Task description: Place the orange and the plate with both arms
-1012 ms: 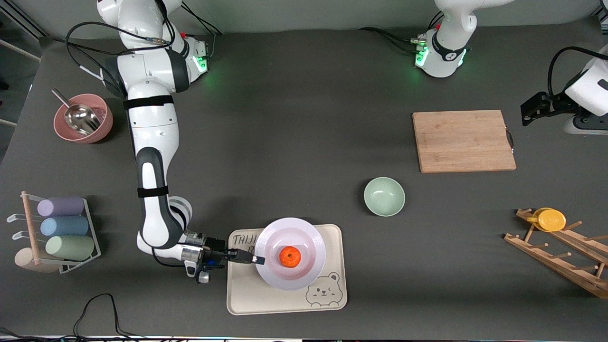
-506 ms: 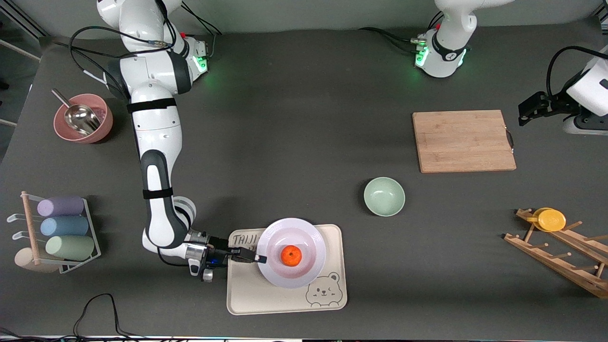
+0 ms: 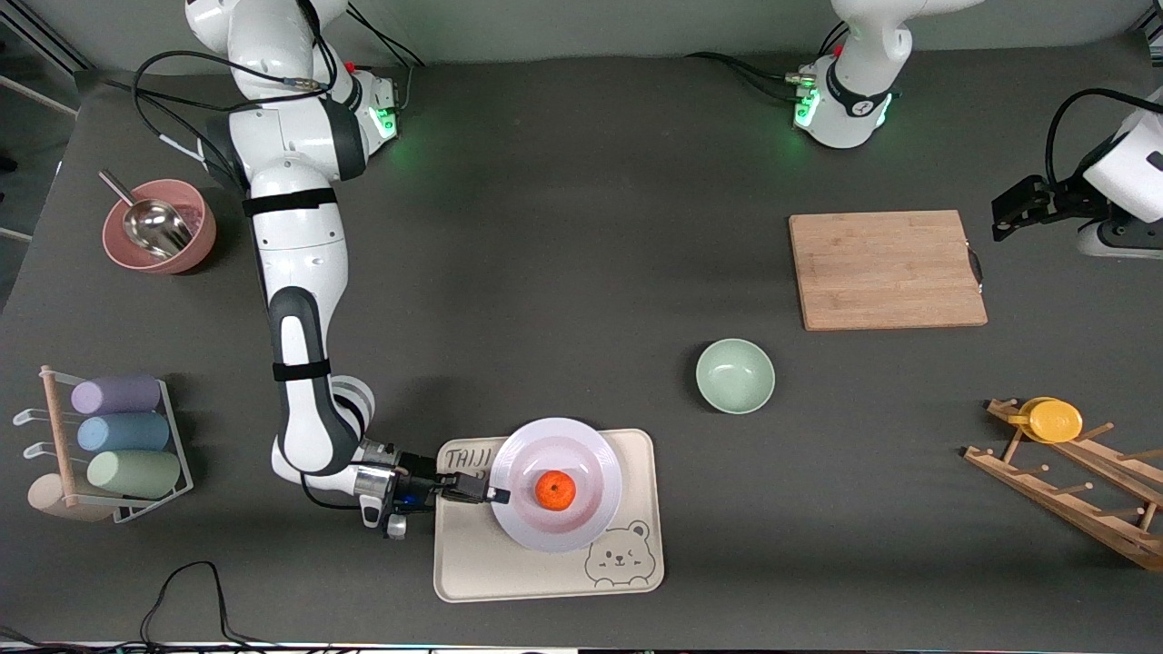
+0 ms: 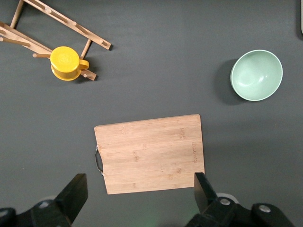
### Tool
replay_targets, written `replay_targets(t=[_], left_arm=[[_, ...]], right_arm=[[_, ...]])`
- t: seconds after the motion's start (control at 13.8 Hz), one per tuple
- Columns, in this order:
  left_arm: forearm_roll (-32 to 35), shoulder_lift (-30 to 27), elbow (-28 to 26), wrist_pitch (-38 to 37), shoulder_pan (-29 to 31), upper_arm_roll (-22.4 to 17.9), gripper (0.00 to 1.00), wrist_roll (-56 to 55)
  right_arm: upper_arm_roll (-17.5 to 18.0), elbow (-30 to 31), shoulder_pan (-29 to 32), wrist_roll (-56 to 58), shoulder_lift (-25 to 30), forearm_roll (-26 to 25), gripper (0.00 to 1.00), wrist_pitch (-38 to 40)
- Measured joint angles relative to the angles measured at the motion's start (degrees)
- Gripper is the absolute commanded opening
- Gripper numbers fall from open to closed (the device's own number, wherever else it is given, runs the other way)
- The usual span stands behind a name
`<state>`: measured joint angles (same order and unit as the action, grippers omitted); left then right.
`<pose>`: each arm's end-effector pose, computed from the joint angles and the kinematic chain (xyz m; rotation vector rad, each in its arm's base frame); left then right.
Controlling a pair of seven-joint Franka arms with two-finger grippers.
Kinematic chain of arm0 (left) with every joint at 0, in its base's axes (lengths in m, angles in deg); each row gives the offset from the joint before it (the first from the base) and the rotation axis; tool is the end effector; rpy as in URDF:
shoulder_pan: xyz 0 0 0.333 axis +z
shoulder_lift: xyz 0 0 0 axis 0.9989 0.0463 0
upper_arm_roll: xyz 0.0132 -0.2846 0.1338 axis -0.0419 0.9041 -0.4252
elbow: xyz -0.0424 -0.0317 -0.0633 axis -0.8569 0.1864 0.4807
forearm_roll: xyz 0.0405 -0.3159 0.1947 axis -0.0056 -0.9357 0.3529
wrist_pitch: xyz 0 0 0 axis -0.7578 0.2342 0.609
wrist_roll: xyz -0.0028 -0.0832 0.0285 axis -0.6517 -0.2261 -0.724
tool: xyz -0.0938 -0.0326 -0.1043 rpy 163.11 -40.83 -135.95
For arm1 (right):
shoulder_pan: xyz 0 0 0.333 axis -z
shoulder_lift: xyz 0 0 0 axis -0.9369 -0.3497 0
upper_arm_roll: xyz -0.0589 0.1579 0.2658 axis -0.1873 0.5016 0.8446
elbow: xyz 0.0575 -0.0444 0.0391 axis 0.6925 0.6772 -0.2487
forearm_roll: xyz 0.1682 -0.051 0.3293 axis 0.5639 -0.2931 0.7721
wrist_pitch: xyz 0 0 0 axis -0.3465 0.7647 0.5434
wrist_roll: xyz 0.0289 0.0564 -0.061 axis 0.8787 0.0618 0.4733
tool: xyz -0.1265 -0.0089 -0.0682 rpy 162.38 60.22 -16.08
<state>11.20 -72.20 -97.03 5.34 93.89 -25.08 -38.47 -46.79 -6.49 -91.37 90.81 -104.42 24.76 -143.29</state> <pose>0.4947 -0.0032 0.5593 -3.0971 0.1466 0.0558 0.7369 0.2352 0.0949 -1.8902 0.0726 -0.2328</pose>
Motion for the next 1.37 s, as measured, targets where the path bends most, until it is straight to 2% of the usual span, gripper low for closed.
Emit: replay_targets(t=[0.22,0.43,0.58,0.8,1.08,1.23,1.3,1.37], left_arm=[[-0.07,-0.01,0.1,0.06,-0.08,0.37,1.0,-0.02],[0.01,-0.11,0.38,0.11,-0.22,2.31,1.0,-0.02],[0.05,-0.1,0.38,0.13,-0.21,2.07,1.0,-0.01],[0.06,-0.1,0.38,0.27,-0.18,1.61,1.0,0.08],[0.19,-0.07,0.38,0.46,-0.18,1.36,1.0,0.97],[0.64,-0.02,0.36,0.48,-0.18,1.19,1.0,1.27],[0.73,0.0,0.34,0.48,-0.18,1.15,1.0,1.38],[0.77,0.01,0.32,0.48,-0.18,1.13,1.0,1.44]], right_arm=[[0.01,-0.03,0.01,0.0,0.0,0.02,0.69,0.0],[-0.01,-0.17,0.03,0.0,0.02,-0.05,0.69,0.0],[-0.07,-0.58,0.21,-0.55,0.19,-2.77,0.69,0.0],[-0.12,-1.33,1.18,-6.56,2.71,-15.91,0.69,0.02],[-0.17,-1.62,3.63,-13.15,8.75,-33.83,0.7,2.31],[-0.16,-1.58,4.91,-15.26,11.88,-44.63,0.85,4.51],[-0.17,-1.38,5.48,-16.04,13.74,-49.9,1.0,5.52],[-0.17,-0.69,5.92,-16.52,16.01,-54.75,1.0,6.34]])
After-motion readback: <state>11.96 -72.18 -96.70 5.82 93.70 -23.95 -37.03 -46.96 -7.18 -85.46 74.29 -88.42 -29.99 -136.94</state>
